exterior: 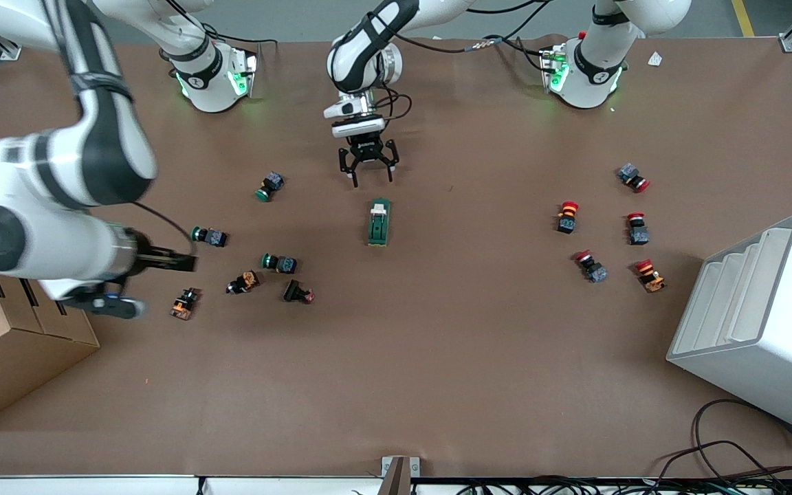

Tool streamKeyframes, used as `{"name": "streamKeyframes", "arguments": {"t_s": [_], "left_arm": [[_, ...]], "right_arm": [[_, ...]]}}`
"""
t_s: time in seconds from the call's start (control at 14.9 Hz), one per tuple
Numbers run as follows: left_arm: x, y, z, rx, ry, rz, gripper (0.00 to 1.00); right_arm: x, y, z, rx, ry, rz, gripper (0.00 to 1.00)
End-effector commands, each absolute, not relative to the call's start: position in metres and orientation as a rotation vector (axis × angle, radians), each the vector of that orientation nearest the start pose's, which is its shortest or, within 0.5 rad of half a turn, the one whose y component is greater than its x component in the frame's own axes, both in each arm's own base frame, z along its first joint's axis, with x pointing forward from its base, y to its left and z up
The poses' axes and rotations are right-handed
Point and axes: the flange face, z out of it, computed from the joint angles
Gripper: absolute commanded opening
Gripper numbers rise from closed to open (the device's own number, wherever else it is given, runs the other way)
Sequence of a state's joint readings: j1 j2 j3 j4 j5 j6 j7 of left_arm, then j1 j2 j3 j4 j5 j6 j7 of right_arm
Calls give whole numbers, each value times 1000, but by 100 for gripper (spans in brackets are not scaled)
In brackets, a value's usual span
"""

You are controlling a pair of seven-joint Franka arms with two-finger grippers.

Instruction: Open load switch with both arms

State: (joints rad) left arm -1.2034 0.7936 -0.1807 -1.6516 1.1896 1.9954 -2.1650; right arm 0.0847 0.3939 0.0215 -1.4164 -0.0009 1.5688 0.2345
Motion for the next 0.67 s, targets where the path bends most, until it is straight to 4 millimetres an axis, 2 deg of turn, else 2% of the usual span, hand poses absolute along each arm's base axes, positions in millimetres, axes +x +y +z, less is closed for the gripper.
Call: {"name": "streamKeyframes", "arguments": {"t_s": [0.0,0.13,0.34,0.47,0.61], "left_arm": [[219,-639,189,-2727,-102,-1120,99],[246,-633,223,-2744,-171,-1035,100],[301,-611,281,-2772,-275,-908,100],[341,-588,309,-2784,-371,-830,100],[387,-558,335,-2791,-507,-742,100]], "right_arm": [[636,16,472,-3171,33,374,100],[639,-4,484,-3165,-51,341,100],[642,-32,506,-3169,-73,279,100],[643,-37,530,-3177,-59,248,100],[641,-38,538,-3179,-53,256,100]]}}
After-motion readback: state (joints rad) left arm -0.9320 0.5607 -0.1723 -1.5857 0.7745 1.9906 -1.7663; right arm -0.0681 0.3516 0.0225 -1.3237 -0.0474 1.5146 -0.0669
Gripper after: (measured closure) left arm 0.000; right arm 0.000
